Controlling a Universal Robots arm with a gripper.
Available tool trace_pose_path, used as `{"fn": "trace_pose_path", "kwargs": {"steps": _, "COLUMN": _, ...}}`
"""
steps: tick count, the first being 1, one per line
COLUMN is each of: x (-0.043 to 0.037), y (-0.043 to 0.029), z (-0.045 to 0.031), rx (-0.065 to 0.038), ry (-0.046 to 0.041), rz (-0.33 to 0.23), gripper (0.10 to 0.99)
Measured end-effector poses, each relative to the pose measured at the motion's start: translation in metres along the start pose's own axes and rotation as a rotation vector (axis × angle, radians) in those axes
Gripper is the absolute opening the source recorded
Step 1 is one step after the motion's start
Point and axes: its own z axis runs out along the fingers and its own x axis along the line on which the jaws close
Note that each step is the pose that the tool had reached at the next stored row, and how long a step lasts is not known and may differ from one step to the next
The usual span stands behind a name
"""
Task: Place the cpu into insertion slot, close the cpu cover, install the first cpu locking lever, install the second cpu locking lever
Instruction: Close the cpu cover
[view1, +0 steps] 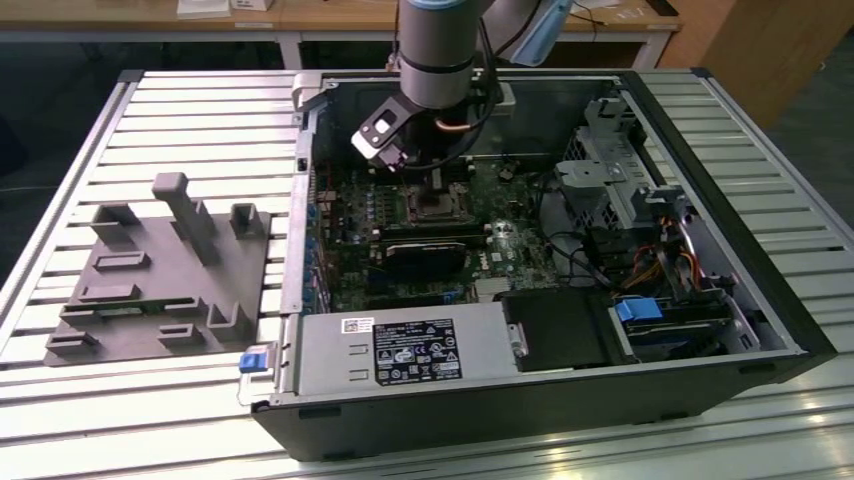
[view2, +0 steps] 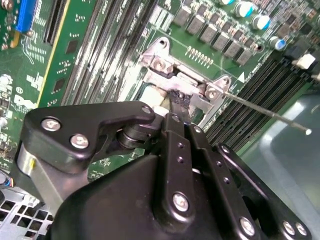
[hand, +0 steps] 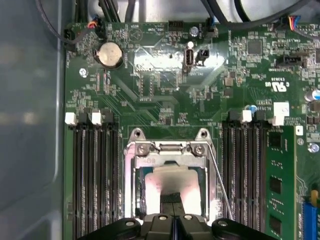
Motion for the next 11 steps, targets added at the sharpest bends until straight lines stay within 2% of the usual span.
{"fn": "trace_pose_path", "kwargs": {"steps": 6, "x": 0.0079, "y": 0.0007, "z": -0.0026, "rx": 0.000, "ry": 0.0020, "rz": 0.000, "gripper": 0.106}}
{"fn": "trace_pose_path", "kwargs": {"steps": 11, "x": 0.0081, "y": -0.0011, "z": -0.0050, "rx": 0.000, "ry": 0.0018, "rz": -0.001, "gripper": 0.106}}
